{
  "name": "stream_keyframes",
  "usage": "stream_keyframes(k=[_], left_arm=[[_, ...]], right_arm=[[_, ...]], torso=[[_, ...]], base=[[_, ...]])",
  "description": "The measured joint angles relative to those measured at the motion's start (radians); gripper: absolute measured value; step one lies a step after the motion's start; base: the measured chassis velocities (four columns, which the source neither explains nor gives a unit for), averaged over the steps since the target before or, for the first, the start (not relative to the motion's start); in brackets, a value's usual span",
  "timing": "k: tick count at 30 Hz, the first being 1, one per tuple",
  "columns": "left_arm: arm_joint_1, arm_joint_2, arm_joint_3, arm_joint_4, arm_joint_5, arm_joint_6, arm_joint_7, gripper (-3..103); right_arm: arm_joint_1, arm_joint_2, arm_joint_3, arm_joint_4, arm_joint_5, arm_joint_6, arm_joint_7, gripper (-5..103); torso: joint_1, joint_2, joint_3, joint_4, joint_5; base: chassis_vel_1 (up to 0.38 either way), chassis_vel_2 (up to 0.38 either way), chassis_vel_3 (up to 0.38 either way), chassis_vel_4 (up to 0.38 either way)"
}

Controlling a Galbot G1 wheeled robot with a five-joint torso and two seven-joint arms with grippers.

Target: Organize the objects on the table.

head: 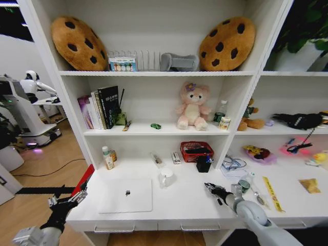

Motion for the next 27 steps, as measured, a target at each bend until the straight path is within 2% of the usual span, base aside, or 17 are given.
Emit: stream_keyframes(k=[2,7,9,10,13,14,16,17,19,24,27], left_arm=[[0.0,0.001,0.001,0.0,0.001,0.0,0.0,97],[0.002,0.002,-0.001,-0.001,0.001,-0.001,0.0,97],[0.004,0.001,0.0,-0.002,0.003,-0.001,0.0,97],[0.004,0.001,0.0,-0.002,0.003,-0.001,0.0,97],[0.005,0.001,0.009,-0.004,0.01,-0.001,-0.001,97],[0.005,0.001,0.009,-0.004,0.01,-0.001,-0.001,97],[0.012,-0.001,0.015,-0.006,0.014,-0.004,0.001,97],[0.012,-0.001,0.015,-0.006,0.014,-0.004,0.001,97],[0.017,-0.003,0.019,-0.005,0.022,-0.01,0.003,97],[0.018,-0.002,0.02,-0.006,0.024,-0.013,0.005,97],[0.024,-0.002,0.023,-0.007,0.03,-0.015,0.008,97]], right_arm=[[-0.001,0.001,0.004,0.002,0.0,0.001,-0.001,13],[0.012,0.004,0.001,0.002,0.012,0.023,-0.007,11],[0.041,0.013,-0.015,0.008,0.026,0.111,-0.021,11],[0.041,0.013,-0.015,0.008,0.026,0.111,-0.021,11],[0.134,0.033,-0.047,0.033,0.003,0.268,-0.004,11],[0.134,0.033,-0.047,0.033,0.003,0.268,-0.004,11],[0.184,0.046,-0.069,0.036,-0.038,0.351,0.019,11],[0.184,0.046,-0.069,0.036,-0.038,0.351,0.019,11],[0.237,0.065,-0.104,-0.002,-0.094,0.439,0.041,11],[0.271,0.087,-0.127,-0.064,-0.123,0.496,0.075,11],[0.315,0.109,-0.139,-0.14,-0.152,0.556,0.109,11]], torso=[[0.0,0.0,0.0,0.0002,0.0],[0.0,0.0,0.0,-0.0001,-0.0002],[0.0,0.0,0.0,-0.0001,0.0],[0.0,0.0,0.0,-0.0001,0.0],[0.0,0.0,0.0,0.0006,-0.0004],[0.0,0.0,0.0,0.0006,-0.0004],[0.0,0.0,0.0,0.0005,-0.0002],[0.0,0.0,0.0,0.0005,-0.0002],[0.0,0.0,0.0,0.0002,-0.0003],[0.0,0.0,0.0,-0.0002,0.0],[0.0,0.0,0.0,0.0002,0.0]], base=[[0.0,0.0,0.0,0.0],[0.0,0.0,0.0,0.0],[0.0,0.0,0.0,0.0],[0.0,0.0,0.0,0.0],[0.0,0.0,0.0,0.0],[0.0,0.0,0.0,0.0],[0.0,0.0,0.0,0.0],[0.0,0.0,0.0,0.0],[0.0,0.0,0.0,0.0],[0.0,0.0,0.0,0.0],[0.0,0.0,0.0,0.0]])
